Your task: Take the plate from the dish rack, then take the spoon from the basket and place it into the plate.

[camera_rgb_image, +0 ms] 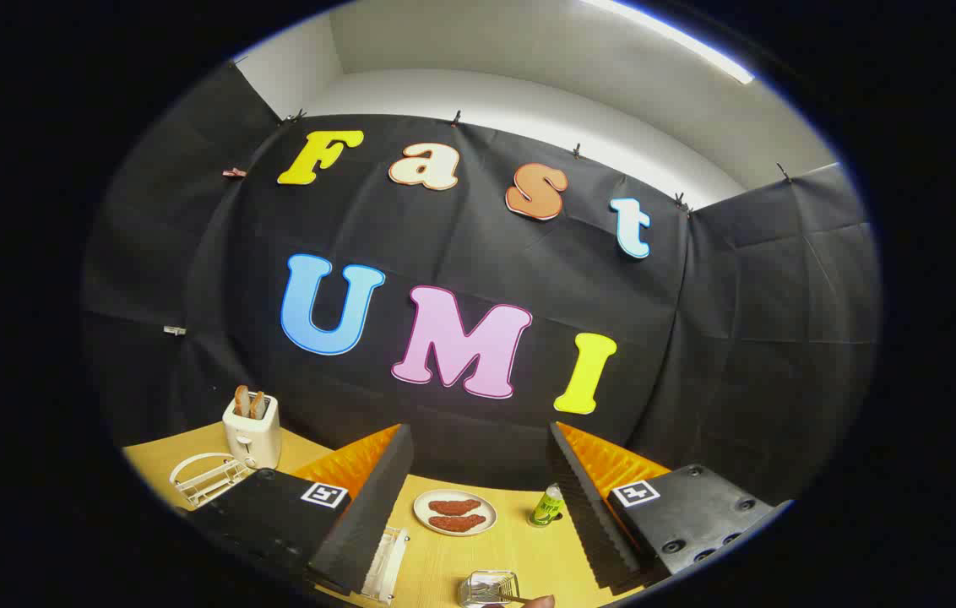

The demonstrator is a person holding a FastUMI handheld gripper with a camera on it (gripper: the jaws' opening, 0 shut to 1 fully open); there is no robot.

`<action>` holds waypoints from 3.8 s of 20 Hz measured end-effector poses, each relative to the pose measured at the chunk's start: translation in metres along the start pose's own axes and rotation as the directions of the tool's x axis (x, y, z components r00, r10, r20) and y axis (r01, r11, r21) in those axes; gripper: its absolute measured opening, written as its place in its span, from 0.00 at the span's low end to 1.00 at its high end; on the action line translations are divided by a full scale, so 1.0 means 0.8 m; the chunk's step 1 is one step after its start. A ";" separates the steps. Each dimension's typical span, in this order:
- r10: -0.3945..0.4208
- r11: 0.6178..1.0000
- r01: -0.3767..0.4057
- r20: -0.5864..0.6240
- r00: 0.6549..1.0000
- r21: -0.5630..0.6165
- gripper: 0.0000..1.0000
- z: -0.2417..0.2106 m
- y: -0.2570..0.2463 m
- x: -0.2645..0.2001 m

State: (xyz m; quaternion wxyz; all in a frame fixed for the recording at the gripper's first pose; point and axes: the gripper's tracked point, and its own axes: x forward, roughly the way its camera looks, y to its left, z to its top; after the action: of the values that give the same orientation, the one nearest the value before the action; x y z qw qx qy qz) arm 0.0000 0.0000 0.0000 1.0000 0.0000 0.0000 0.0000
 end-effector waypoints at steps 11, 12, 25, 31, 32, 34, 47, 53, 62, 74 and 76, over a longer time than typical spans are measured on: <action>0.013 1.000 -0.013 -0.024 1.000 0.004 0.97 -0.006 0.014 0.008; 0.015 1.000 -0.015 -0.026 1.000 0.005 0.97 -0.007 0.016 0.008; 0.104 0.994 -0.101 -0.114 0.988 0.037 0.97 -0.024 0.072 0.021; 0.283 0.956 -0.238 -0.335 0.899 0.171 0.96 -0.077 0.162 0.031; 0.306 0.949 -0.244 -0.385 0.871 0.202 0.96 -0.092 0.175 0.032; 0.344 0.935 -0.249 -0.474 0.810 0.252 0.95 -0.122 0.200 0.031; 0.254 0.967 -0.119 -0.823 0.508 0.225 0.61 -0.266 0.291 0.047; 0.114 0.993 -0.017 -0.918 0.379 0.116 0.40 -0.307 0.297 0.034; -0.103 0.963 -0.191 -0.915 0.389 -0.190 0.21 -0.294 0.293 0.062; -0.172 0.857 -0.374 -0.881 0.442 -0.355 0.12 -0.264 0.290 0.108; -0.128 0.862 -0.389 -0.883 0.452 -0.324 0.09 -0.249 0.306 0.113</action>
State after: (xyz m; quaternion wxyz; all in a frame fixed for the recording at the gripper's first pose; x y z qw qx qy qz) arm 0.0903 0.2449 -0.1993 0.8147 -0.2499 0.5172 0.0799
